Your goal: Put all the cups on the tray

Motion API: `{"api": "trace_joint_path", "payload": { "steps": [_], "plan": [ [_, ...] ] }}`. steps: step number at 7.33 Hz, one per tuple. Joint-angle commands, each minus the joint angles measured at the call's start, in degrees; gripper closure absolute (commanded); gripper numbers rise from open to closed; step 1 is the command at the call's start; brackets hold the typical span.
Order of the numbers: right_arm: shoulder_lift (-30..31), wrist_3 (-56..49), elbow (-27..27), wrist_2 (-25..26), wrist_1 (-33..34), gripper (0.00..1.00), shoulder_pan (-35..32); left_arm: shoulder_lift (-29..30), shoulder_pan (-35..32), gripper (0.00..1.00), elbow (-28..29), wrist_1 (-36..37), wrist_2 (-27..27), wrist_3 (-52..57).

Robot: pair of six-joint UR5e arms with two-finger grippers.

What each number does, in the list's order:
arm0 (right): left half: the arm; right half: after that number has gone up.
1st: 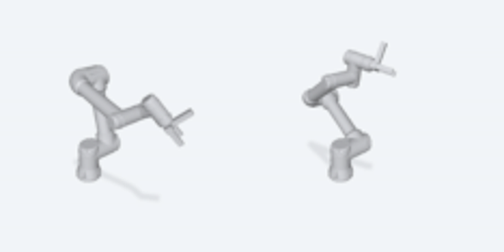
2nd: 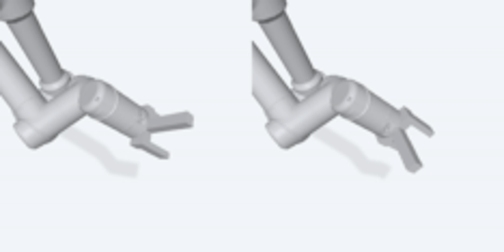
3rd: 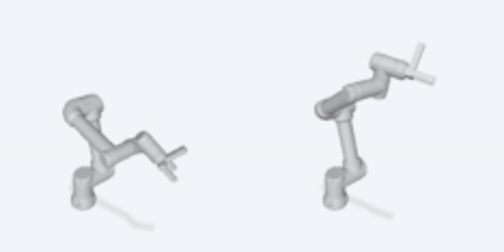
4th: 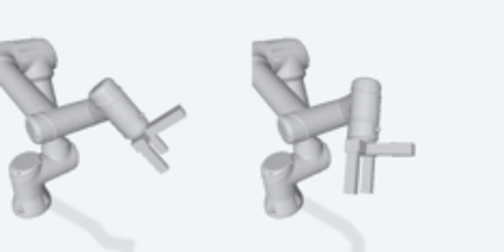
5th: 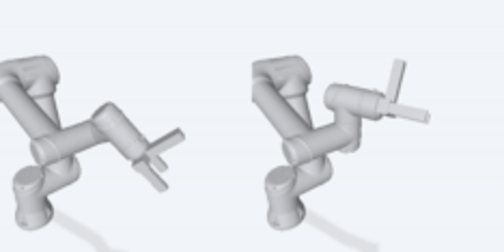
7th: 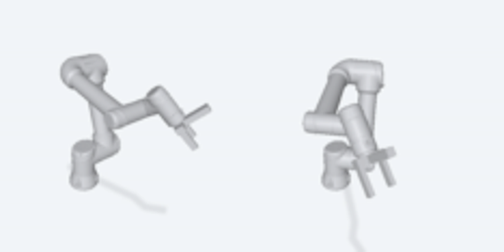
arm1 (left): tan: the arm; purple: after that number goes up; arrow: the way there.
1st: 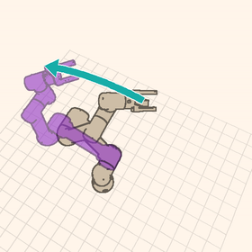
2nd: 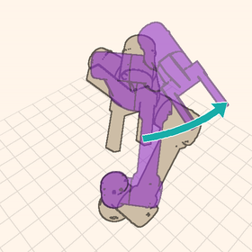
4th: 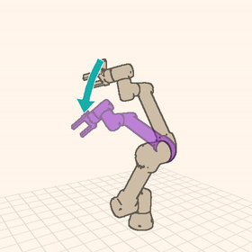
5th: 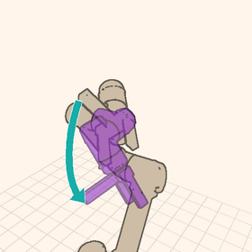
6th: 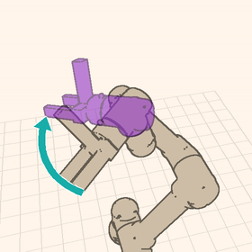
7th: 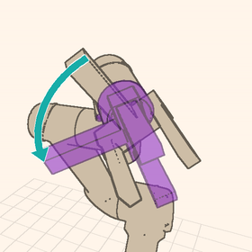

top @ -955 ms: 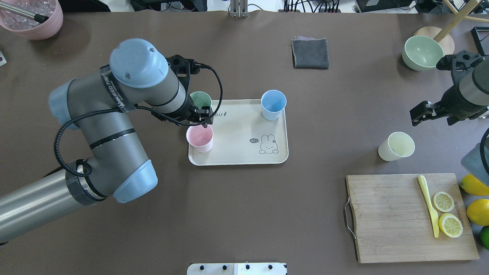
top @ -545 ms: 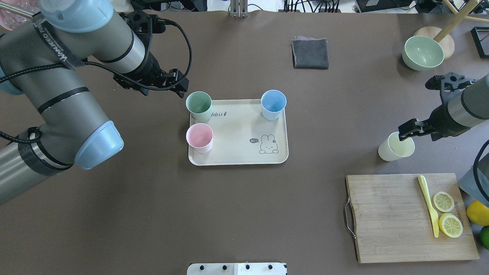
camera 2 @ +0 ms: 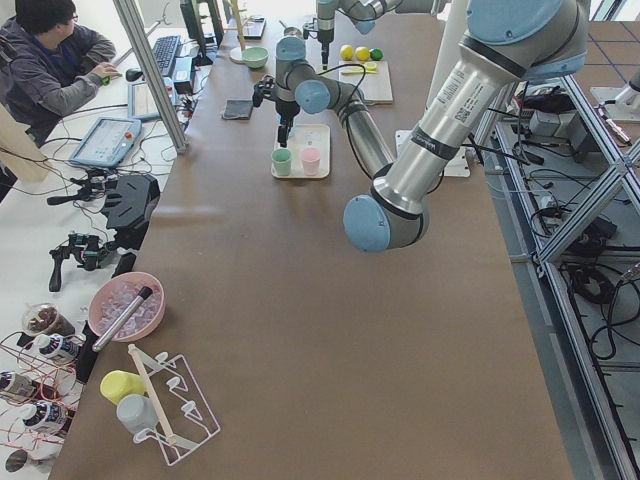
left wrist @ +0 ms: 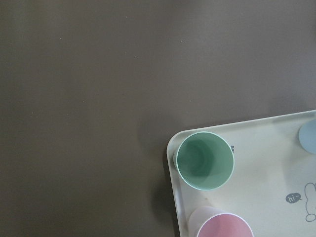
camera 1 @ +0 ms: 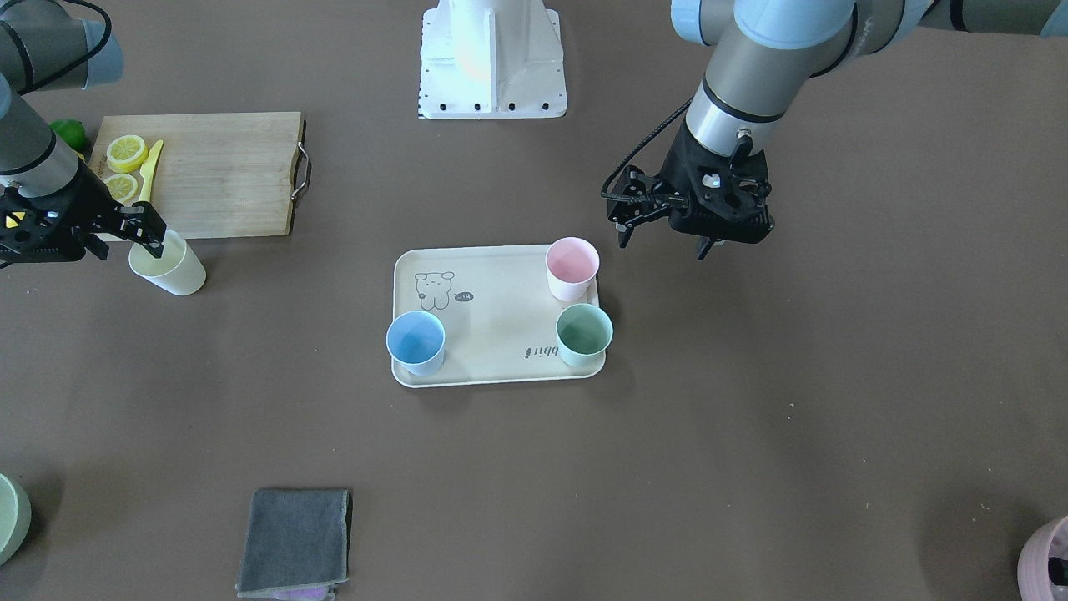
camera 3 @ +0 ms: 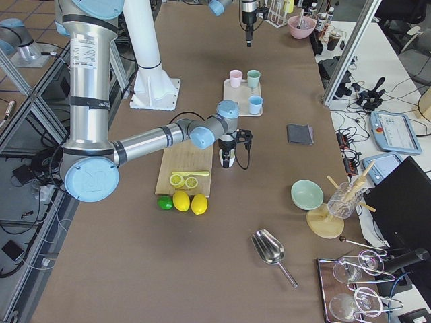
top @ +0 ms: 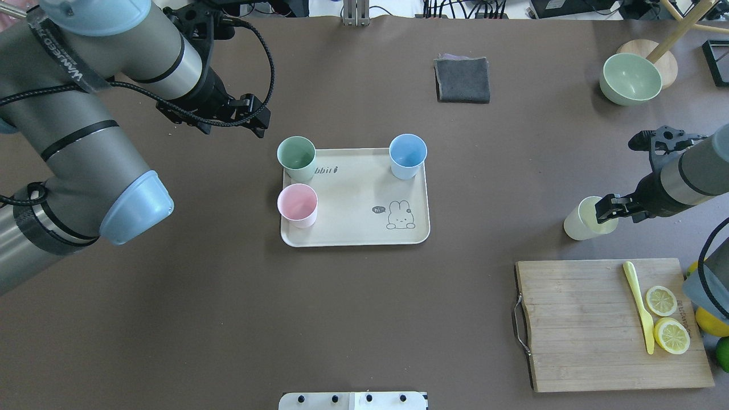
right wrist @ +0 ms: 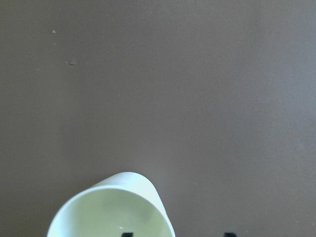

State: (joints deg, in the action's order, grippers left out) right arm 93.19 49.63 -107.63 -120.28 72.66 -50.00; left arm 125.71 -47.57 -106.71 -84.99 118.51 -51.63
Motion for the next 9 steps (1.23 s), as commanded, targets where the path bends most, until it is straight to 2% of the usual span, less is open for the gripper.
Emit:
{"api": "trace_joint_path", "payload": {
  "steps": [1,3,5,6,7,8,9],
  "plan": [
    [-0.7,3.2,0.3,0.8,-0.1,1.00,1.0,-0.2,-1.5,0.02,0.0,0.1,0.1,3.0],
    [-3.0,7.6,-1.7,0.3,-0.1,1.00,1.0,-2.9,-3.9,0.02,-0.5,0.3,0.4,8.1],
    [-9.4,16.6,-3.4,0.0,0.7,1.00,2.8,-5.5,-8.0,0.02,-0.8,0.5,1.1,14.8],
    [-13.0,21.8,-3.6,0.1,1.9,1.00,4.7,-8.3,-11.9,0.02,-0.3,0.5,5.7,21.2],
    [-18.5,25.0,-3.6,1.4,6.9,1.00,7.0,-11.3,-16.7,0.02,0.1,0.5,9.8,29.1],
    [-23.4,27.9,-3.5,4.1,12.2,1.00,9.8,-14.1,-19.9,0.02,0.7,0.5,10.8,34.7],
    [-26.4,28.8,-2.9,5.7,14.2,1.00,12.1,-15.6,-21.8,0.02,2.0,0.5,10.8,39.4]
  ]
}}
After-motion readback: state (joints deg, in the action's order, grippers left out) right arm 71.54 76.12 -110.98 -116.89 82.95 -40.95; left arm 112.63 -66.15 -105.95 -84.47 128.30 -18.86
